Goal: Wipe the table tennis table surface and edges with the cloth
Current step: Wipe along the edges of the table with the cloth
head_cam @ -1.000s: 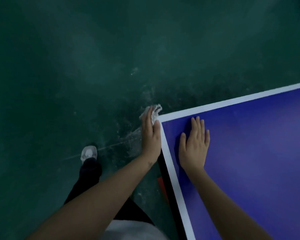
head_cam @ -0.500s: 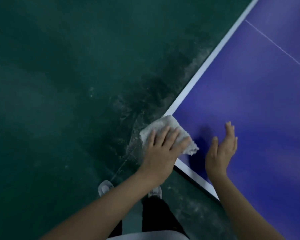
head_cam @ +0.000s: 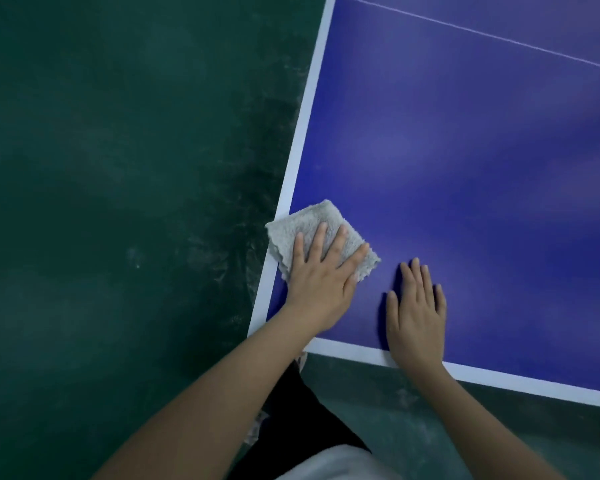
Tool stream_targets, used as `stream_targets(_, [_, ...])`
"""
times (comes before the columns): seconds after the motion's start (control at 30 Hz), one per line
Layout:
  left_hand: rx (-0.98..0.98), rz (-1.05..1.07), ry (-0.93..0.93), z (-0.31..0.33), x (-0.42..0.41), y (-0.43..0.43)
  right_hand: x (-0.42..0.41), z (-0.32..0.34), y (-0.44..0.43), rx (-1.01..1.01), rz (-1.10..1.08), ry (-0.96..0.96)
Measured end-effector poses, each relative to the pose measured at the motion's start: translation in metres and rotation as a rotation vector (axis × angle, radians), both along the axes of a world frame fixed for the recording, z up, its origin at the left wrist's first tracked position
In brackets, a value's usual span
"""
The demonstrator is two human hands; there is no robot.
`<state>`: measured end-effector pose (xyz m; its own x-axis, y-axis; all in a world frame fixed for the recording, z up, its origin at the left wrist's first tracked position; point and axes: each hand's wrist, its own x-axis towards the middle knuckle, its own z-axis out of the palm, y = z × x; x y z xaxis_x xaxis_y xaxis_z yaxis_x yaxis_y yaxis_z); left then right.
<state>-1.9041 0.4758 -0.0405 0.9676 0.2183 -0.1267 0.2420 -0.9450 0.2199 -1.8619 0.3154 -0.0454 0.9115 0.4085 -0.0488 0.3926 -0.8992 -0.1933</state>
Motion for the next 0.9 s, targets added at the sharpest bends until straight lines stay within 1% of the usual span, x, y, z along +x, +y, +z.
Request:
stream_targets(0.17, [0.023, -0.063, 0.002, 0.001, 0.067, 0.026, 0.001, 0.004, 0.001, -0.044, 0.004, 0.019])
stream_targets(0.33, [0.035, 0.032, 0.035, 0.000, 0.131, 0.076, 0.003, 0.006, 0.002, -0.046, 0.004, 0.020])
stream_targets(0.47, [0.022, 0.093, 0.040, -0.002, 0.143, 0.115, 0.004, 0.004, 0.000, -0.046, 0.008, 0.020])
stream_targets(0.57, [-0.125, 0.134, -0.026, -0.003, 0.125, 0.123, 0.004, 0.004, 0.001, -0.057, 0.009, 0.010])
stream_targets(0.67, [-0.347, 0.264, -0.144, -0.004, 0.095, 0.115, 0.004, 0.004, 0.002, -0.043, 0.003, 0.017])
stream_targets(0.77, [-0.551, 0.343, -0.247, -0.008, 0.063, 0.101, 0.005, 0.003, 0.000, -0.044, 0.007, 0.011])
stream_targets(0.87, [-0.821, 0.417, -0.267, -0.005, 0.028, 0.091, 0.005, 0.003, 0.001, -0.051, 0.003, 0.020])
stream_targets(0.9, [-0.871, 0.419, -0.258, -0.003, 0.015, 0.087, 0.004, 0.004, 0.001, -0.050, -0.002, 0.026])
